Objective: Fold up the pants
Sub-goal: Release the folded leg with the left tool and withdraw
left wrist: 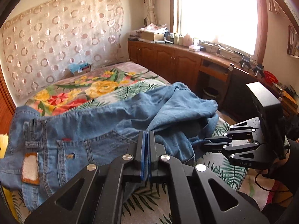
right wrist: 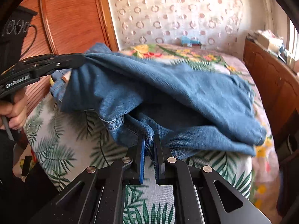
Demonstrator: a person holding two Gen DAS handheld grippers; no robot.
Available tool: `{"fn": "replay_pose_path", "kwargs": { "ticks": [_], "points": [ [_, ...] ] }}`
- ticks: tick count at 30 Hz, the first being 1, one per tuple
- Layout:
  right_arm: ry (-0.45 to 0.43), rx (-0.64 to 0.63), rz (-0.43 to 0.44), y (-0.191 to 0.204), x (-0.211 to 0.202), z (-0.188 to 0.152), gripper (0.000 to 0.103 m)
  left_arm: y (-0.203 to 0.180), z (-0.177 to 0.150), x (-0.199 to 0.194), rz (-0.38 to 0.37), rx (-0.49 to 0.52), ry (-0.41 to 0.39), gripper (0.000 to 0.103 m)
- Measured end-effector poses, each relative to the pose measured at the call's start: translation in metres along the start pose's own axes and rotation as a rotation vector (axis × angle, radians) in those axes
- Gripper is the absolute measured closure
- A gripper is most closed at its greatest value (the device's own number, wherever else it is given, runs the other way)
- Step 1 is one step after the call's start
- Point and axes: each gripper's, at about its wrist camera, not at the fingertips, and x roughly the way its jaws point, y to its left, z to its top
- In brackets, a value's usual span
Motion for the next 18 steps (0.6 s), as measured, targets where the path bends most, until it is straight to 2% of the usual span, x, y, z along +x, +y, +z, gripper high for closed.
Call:
{"fn": "replay_pose_path", "kwargs": {
  "ticks": [3, 5, 7, 8, 9, 11, 13, 18],
  "points": [
    [-0.002, 0.019, 0.005, -0.004, 0.002, 0.001, 0.09, 0.012, -0.005, -0.004, 0.008, -0.023, -0.001, 0.1],
    [-0.016, 0.031, -0.002, -0.006, -0.006, 0.001, 0.089, 0.019, -0.007, -0.01, 0.024, -0.039, -0.005, 0.094],
    [-0.04, 0.045, 0.001, -0.007, -0.015, 0.002, 0.087, 0.027, -0.009, -0.016, 0.048, -0.055, -0.017, 0.073],
    [-0.05, 0.047, -0.005, -0.007, -0.02, 0.002, 0.086, 0.033, -0.011, -0.019, 0.057, -0.063, -0.024, 0.068],
    [-0.061, 0.047, -0.019, -0.007, -0.021, 0.002, 0.08, 0.04, -0.013, -0.02, 0.063, -0.073, -0.028, 0.055],
    [-0.079, 0.05, -0.037, -0.009, -0.026, 0.003, 0.074, 0.049, -0.016, -0.021, 0.076, -0.094, -0.025, 0.048],
    [-0.088, 0.053, -0.061, -0.009, -0.027, 0.007, 0.071, 0.061, -0.018, -0.02, 0.106, -0.106, -0.016, 0.025],
    [-0.108, 0.052, -0.117, -0.012, -0.02, 0.022, 0.066, 0.079, -0.026, -0.016, 0.156, -0.127, -0.013, 0.023]
  ]
}}
